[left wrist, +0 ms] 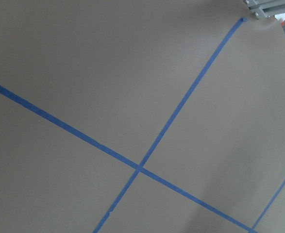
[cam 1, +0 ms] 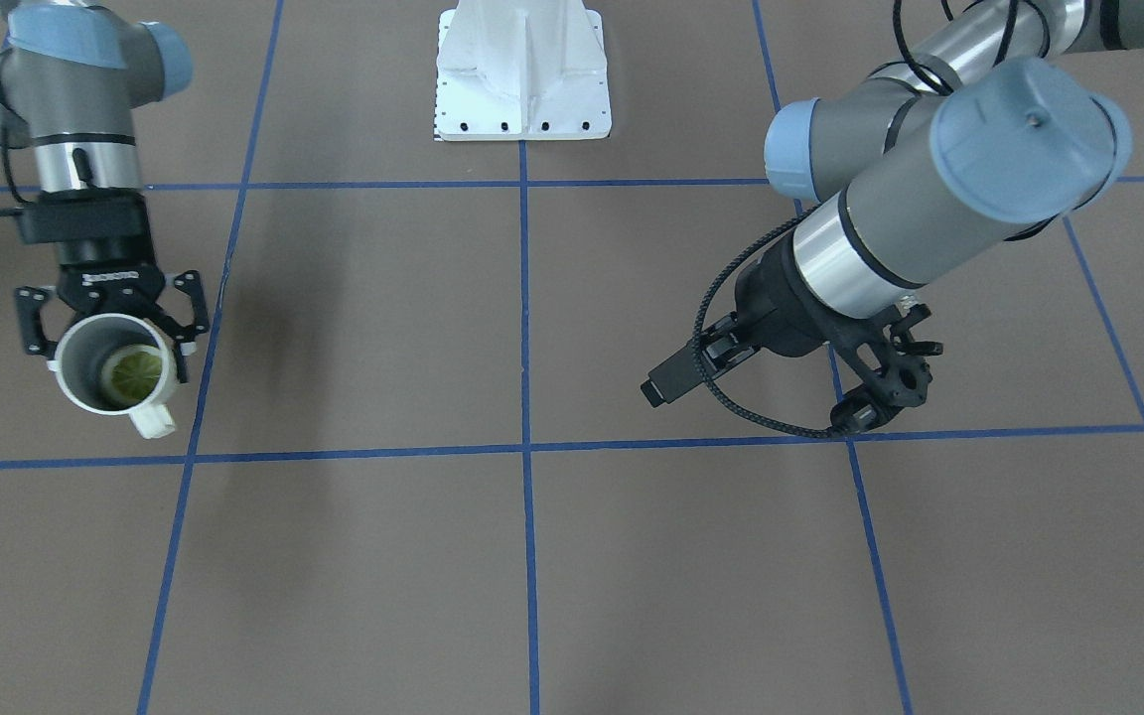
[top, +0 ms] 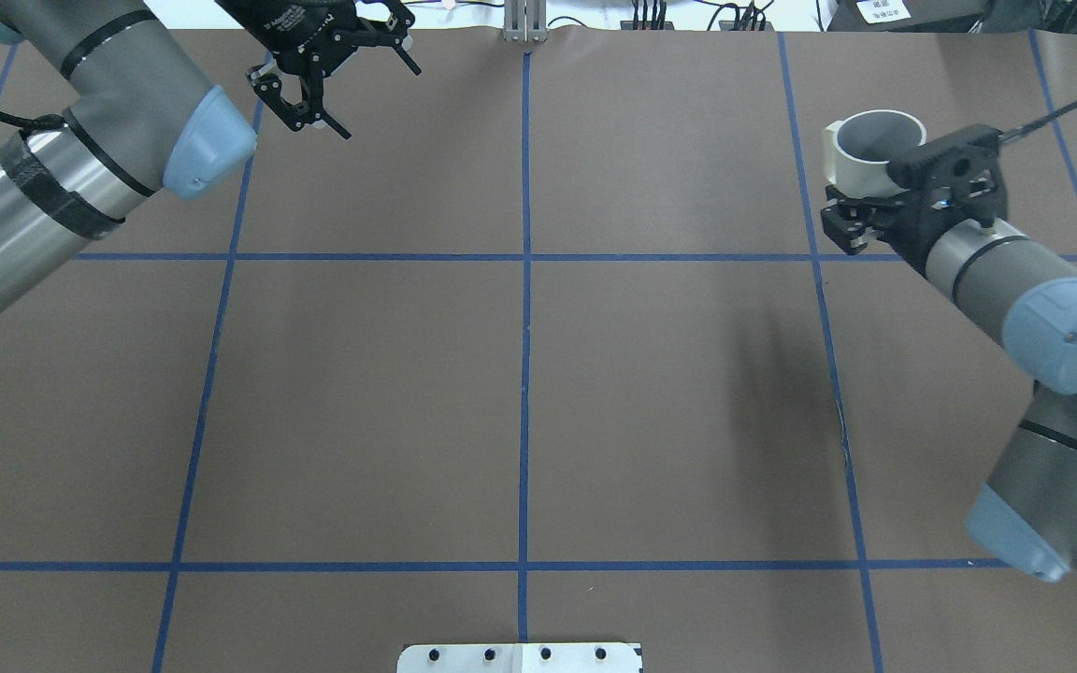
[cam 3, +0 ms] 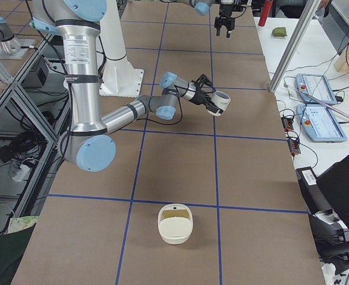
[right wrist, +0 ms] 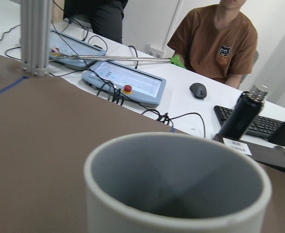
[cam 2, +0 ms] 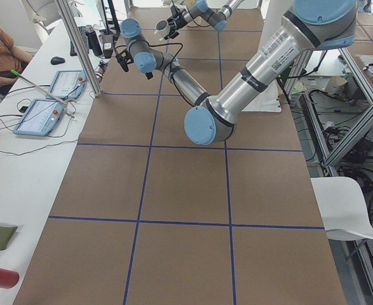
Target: Left arm hands cup to right arm to dump lemon
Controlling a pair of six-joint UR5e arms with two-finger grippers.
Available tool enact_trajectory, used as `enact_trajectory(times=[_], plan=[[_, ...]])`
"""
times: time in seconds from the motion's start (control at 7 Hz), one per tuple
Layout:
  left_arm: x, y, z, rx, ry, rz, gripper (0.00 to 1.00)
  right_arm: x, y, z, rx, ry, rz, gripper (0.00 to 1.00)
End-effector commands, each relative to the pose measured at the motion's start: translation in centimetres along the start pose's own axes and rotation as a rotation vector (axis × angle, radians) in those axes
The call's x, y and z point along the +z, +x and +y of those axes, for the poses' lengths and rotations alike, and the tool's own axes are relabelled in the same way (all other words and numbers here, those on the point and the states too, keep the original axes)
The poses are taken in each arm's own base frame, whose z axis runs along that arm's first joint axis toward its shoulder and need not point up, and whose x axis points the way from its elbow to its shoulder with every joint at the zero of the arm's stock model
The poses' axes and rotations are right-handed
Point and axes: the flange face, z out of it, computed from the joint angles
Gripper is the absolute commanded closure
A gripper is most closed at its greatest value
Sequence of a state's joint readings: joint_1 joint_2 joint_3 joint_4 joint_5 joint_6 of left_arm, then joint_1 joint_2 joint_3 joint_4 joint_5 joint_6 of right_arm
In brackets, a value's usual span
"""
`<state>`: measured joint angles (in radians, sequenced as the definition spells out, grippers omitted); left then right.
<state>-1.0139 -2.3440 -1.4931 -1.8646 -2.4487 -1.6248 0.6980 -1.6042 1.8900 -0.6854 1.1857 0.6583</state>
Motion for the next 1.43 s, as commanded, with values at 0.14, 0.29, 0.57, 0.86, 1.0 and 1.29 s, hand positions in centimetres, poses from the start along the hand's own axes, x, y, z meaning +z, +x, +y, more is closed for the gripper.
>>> enact_trajectory(times=[0.14,0.29,0.57,0.86,1.0,1.29], plan=[[-2.3,-3.8,-1.4,0.067,0.031,0.007,0.00,-7.2,13.4,10.8,0.242,0.074,-0.039,1.00],[-2.8,-3.8,-0.7,0.079,0.031,0.017,0.00,-7.7,16.5,14.1,0.314,0.100,-0.096,1.00],[-3.2,-3.8,-0.4,0.085,0.033,0.022,0.00,-10.1,24.9,21.1,0.388,0.114,-0.152,1.00],[-3.9,-3.4,0.7,0.106,0.031,0.039,0.00,-14.3,32.3,24.8,0.577,0.073,-0.237,1.00],[-4.4,-3.1,1.2,0.117,0.033,0.048,0.00,-15.6,33.3,24.8,0.679,0.042,-0.267,1.00],[-4.6,-3.0,1.5,0.115,0.033,0.048,0.00,-17.0,34.1,25.6,0.890,0.040,-0.303,1.00]])
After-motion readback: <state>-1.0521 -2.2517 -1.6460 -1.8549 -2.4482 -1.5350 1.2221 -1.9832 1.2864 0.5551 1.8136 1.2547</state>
